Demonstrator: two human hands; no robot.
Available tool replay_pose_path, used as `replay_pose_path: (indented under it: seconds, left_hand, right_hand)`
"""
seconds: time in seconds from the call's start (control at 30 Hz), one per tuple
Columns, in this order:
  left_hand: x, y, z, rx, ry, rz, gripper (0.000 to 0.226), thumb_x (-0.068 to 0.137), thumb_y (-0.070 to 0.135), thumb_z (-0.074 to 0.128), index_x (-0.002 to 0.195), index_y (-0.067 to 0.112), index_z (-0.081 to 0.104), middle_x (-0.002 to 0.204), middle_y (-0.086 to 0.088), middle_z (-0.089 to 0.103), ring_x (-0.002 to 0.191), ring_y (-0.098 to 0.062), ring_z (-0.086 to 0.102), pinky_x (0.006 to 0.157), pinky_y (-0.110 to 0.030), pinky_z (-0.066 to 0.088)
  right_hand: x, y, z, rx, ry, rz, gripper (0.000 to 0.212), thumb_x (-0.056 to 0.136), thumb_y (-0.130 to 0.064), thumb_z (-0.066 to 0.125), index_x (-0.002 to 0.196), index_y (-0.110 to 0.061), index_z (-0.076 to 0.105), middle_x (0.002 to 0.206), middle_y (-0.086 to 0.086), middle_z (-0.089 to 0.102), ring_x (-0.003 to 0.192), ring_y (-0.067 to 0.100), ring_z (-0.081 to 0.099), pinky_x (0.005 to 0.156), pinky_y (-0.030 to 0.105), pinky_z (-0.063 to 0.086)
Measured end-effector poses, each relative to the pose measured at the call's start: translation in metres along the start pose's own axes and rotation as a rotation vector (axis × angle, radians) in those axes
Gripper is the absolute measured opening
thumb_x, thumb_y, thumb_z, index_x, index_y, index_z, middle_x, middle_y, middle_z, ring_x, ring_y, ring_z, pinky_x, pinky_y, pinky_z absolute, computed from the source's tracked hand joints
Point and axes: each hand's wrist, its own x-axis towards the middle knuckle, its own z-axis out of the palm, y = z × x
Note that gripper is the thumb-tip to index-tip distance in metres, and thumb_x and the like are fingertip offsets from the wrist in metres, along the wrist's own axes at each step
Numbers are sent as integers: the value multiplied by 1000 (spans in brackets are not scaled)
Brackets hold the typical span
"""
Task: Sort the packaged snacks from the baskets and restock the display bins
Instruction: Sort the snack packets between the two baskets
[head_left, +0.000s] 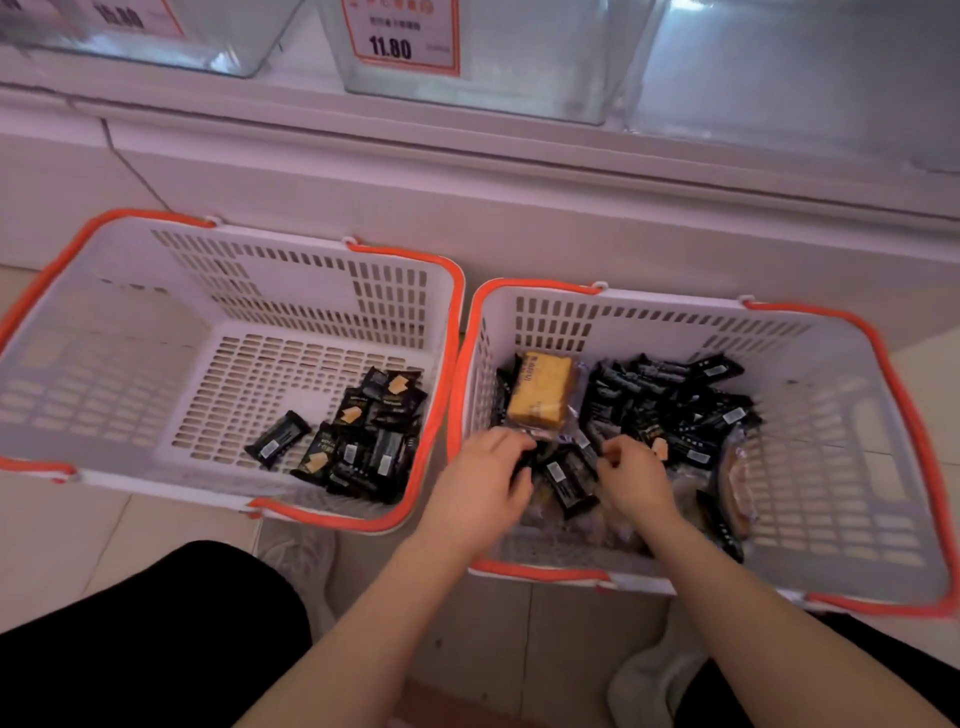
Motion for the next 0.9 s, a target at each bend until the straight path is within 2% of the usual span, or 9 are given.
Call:
replay_pose_path:
  seconds: [0.07,0.17,0.3,0.5,0.6,0.67,0.77,0.83,0.9]
  left_hand:
    - [11,8,19,77,-190,51,34,91,18,47,124,13,53,122,-5,54,115,-21,48,95,-34,41]
    - [30,10,46,243,-515,101,33,91,16,44,122,12,53,121,-10,52,111,-27,50,87,-40,46]
    - [55,0,78,454,-734,144,35,94,12,41,127,9,48,126,-12,48,112,-31,48,88,-45,47]
    - [76,-17,114,704,-805,366,49,94,7,39,142,5,29,146,-16,28,128,-32,34,99,-41,37]
    - [78,-25,126,750,-788,432,47,98,10,30,144,3,22,150,-18,21,134,-32,27,106,-39,29]
    - [80,-29,133,773,-750,463,45,98,10,28,142,2,24,143,-18,30,128,-33,32,100,-40,32]
    - [85,-29,138,821,-740,474,39,96,9,32,134,2,35,133,-17,37,119,-33,36,92,-40,33]
    - [90,-28,139,812,-746,477,37,94,11,36,131,3,38,132,-17,38,120,-32,35,95,-39,31]
    - [95,-24,134,702,-739,434,43,92,25,45,129,5,39,131,-14,40,121,-30,36,97,-36,30]
  right_hand:
    - [11,15,-2,-24,-5,26,25,92,-11,48,113,-4,58,117,18,60,116,30,50,90,33,40]
    - [25,22,1,-67,-22,-32,29,95,-14,47,119,-3,56,122,18,56,116,31,50,93,33,38]
    - [41,25,11,-121,-107,-67,32,95,-20,46,124,-6,51,127,17,53,120,32,46,95,35,40]
    - [57,30,24,-175,-198,89,57,87,-38,60,132,-10,38,134,17,44,125,34,40,99,40,39]
    - [61,34,30,-190,-163,65,50,88,-38,59,125,-8,44,128,17,48,121,34,41,94,39,40]
    - [63,38,30,-161,-138,18,42,87,-33,61,118,-8,47,121,14,53,117,31,45,90,38,42]
    - [67,40,26,-56,-156,-25,30,87,-22,61,111,-9,49,107,12,61,103,29,55,81,37,46]
    - [72,39,21,65,-191,-42,29,87,-16,60,113,-8,50,99,11,65,97,29,60,79,35,46]
    - [80,38,12,164,-180,-68,26,86,-13,59,112,-7,58,96,10,68,95,26,62,78,27,42]
